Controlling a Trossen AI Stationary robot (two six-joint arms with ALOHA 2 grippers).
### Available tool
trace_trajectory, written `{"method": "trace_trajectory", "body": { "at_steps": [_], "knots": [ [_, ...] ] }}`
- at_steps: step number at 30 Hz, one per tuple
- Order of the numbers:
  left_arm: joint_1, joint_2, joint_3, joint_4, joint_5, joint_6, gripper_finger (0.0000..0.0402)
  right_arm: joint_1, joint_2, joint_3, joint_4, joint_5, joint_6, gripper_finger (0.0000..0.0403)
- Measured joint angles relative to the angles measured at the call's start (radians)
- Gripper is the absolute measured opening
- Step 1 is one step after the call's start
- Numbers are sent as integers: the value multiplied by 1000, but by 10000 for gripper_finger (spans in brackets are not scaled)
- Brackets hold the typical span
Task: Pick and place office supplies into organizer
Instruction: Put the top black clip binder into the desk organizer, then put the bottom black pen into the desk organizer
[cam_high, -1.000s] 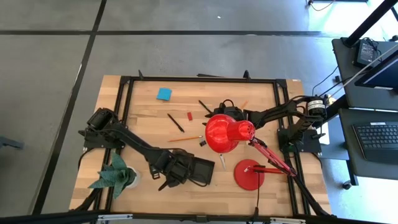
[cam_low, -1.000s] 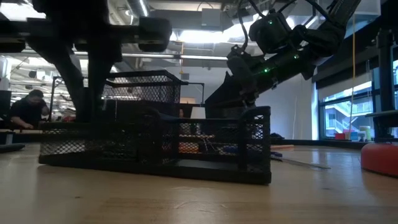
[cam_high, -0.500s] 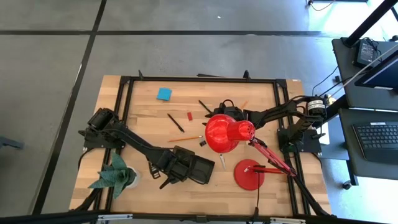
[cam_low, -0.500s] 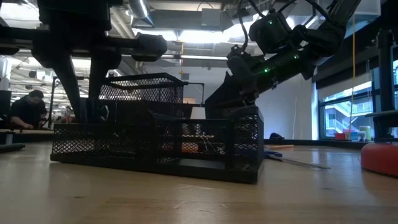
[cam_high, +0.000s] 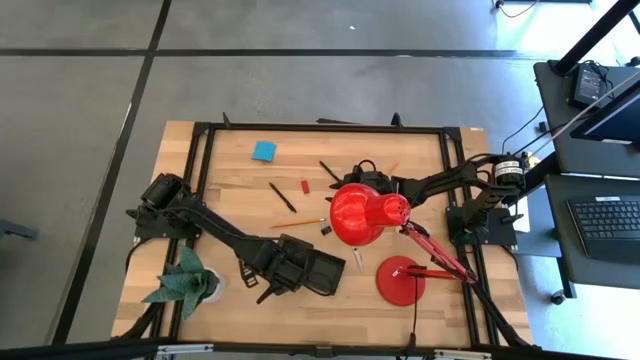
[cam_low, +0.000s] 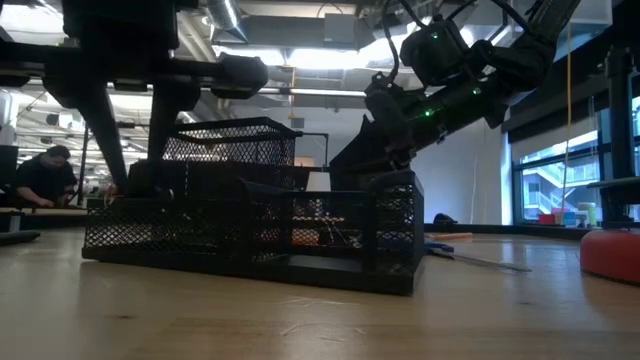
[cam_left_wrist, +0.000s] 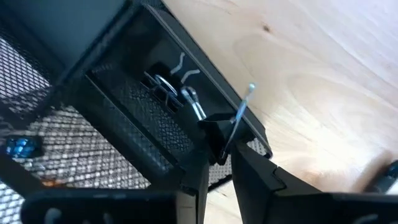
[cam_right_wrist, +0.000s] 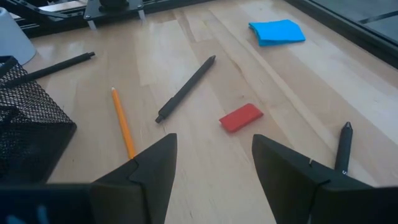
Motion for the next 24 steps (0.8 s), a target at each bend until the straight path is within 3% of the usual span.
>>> {"method": "trace_trajectory", "body": {
  "at_steps": [24],
  "knots": [
    [1,-11,2,-78,-27,-168,64,21,0,0,0,-1,-1,212]
  ]
}}
